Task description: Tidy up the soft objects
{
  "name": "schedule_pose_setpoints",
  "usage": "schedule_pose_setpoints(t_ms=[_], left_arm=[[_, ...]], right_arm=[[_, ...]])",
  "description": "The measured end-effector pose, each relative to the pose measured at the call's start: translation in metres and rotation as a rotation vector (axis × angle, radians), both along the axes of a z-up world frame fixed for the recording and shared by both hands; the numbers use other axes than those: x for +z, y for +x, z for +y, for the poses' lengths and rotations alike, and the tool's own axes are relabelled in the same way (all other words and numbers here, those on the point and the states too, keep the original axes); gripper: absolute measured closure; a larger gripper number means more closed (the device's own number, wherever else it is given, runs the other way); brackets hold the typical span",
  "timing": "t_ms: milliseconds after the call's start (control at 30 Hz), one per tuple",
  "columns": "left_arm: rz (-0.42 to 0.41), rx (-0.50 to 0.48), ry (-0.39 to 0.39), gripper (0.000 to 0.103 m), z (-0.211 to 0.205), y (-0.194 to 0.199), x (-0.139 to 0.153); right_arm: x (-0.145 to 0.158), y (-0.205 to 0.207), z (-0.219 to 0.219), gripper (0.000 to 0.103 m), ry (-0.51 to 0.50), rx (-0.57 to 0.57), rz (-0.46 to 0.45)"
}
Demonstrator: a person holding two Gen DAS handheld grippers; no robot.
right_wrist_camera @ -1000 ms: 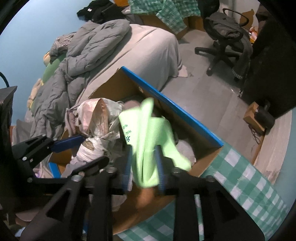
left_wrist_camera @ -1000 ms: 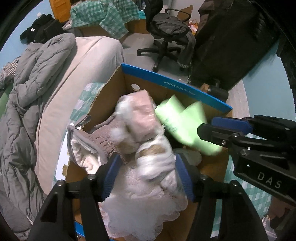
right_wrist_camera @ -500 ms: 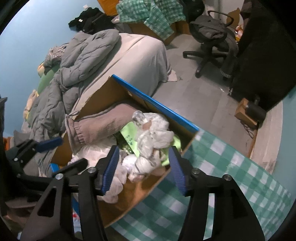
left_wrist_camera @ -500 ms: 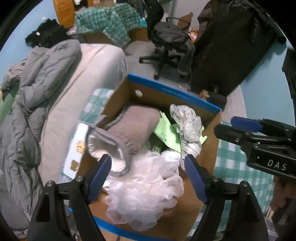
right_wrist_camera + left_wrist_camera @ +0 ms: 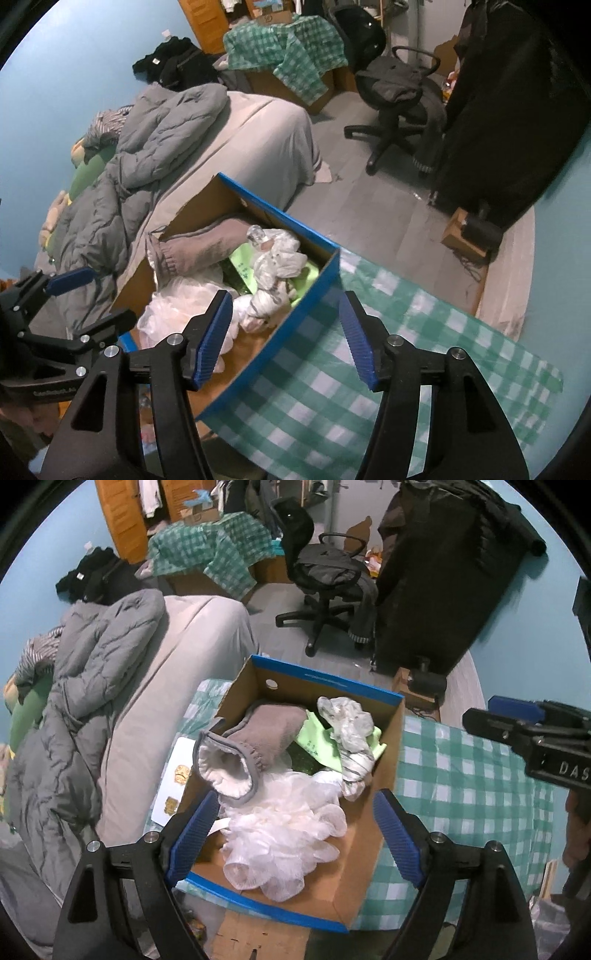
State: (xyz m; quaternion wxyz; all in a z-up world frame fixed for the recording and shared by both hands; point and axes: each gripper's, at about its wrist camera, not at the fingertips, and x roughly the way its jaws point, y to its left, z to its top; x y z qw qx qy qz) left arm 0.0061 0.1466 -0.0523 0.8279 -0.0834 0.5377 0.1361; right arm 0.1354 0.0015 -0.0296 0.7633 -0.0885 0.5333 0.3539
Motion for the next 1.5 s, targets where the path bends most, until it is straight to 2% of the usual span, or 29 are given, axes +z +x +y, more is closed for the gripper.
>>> schedule_pose_setpoints(t_ms=[167, 233, 367, 567, 733, 1000, 1500], left_arm=[[-0.024, 0.009, 0.014, 0.015, -0.017, -0.008, 0.019], [-0.033, 0.008, 0.022, 0.010, -0.024, -0.012, 0.027], [-0.049, 0.004, 0.039, 0.009, -0.039, -0.017, 0.039], [-0.090, 0.028, 0.024, 0.009, -0.054, -0.026, 0.054], [-0.077, 0.007, 0.008, 0.009, -0.062, -0.029, 0.060], [-0.083, -0.028, 0.049, 0.009, -0.080, -0.037, 0.070], [-0.060, 0.008, 0.031, 0.009, -0.084, -0.040, 0.064]], right_arm=[[0.019, -0.008, -0.019, 0.043, 0.018, -0.020, -0.029], [0.025, -0.010, -0.025, 0.043, 0.026, -0.026, -0.034], [0.038, -0.016, -0.042, 0.043, 0.042, -0.039, -0.052], [0.056, -0.026, -0.066, 0.043, 0.050, -0.065, -0.082], [0.065, -0.034, -0.083, 0.042, 0.050, -0.088, -0.104], [0.073, -0.045, -0.104, 0.042, 0.059, -0.132, -0.117], [0.066, -0.048, -0.116, 0.042, 0.064, -0.146, -0.085]])
